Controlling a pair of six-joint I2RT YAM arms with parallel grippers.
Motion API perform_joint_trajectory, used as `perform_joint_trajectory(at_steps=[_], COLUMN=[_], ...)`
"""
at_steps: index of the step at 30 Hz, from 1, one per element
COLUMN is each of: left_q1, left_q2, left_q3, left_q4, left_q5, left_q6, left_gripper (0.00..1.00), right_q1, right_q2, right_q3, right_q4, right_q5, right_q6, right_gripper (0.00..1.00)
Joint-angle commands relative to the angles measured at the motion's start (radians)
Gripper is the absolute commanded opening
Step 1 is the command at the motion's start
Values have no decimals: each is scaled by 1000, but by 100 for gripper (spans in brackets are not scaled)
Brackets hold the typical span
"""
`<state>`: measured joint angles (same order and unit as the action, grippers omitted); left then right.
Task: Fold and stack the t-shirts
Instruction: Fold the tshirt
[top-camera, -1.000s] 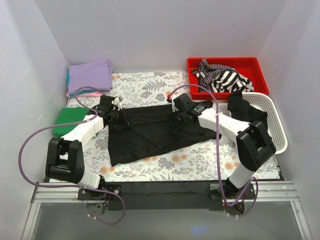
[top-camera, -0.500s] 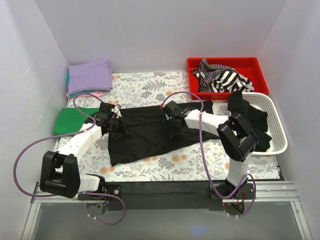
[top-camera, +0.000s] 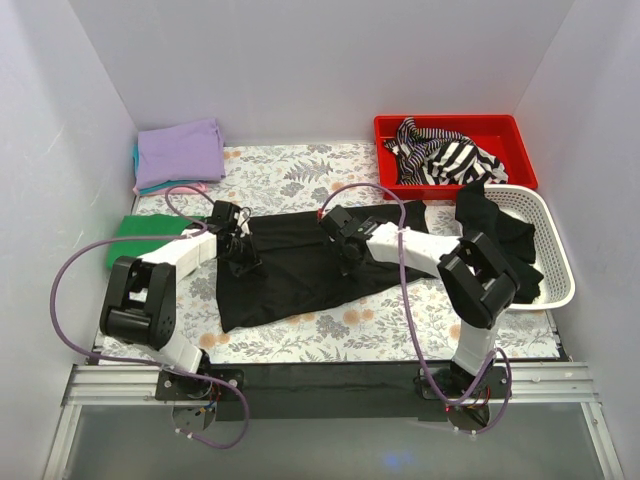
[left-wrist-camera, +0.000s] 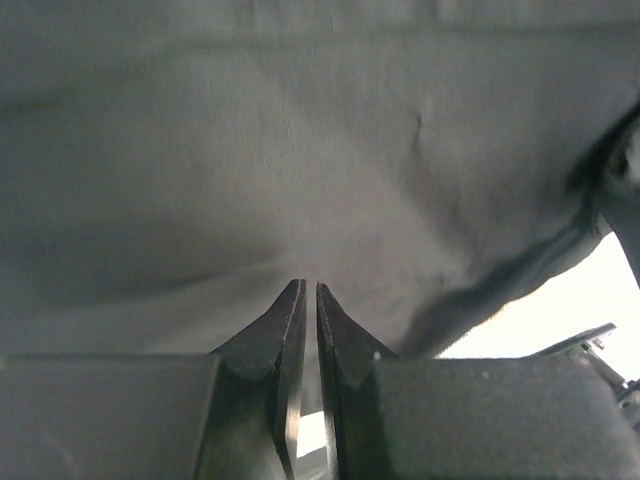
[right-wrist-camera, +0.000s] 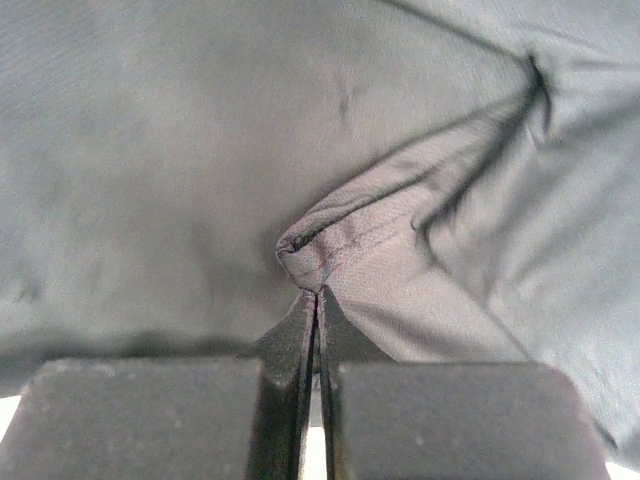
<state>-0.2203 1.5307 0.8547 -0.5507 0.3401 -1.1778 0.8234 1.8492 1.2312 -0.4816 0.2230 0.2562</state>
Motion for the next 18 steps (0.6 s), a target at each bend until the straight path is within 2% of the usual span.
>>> perform_joint_trajectory(at_steps=[1,11,18], left_q1=[-4,-4,-4], left_q2=[49,174,229], left_q3=[63,115,155], left_q4=[28,51,38], left_q5=[-18,-21,-10], left_q6=[24,38,55], left_gripper=[7,7,7], right_q1=[26,57,123], right_q2=[-128,-307,-467], right_q3=[-22,-131,-260], right_q4=[-40,-149,-212], right_q5=[44,35,53], right_q6=[37,126,274], right_gripper=[1,1,1])
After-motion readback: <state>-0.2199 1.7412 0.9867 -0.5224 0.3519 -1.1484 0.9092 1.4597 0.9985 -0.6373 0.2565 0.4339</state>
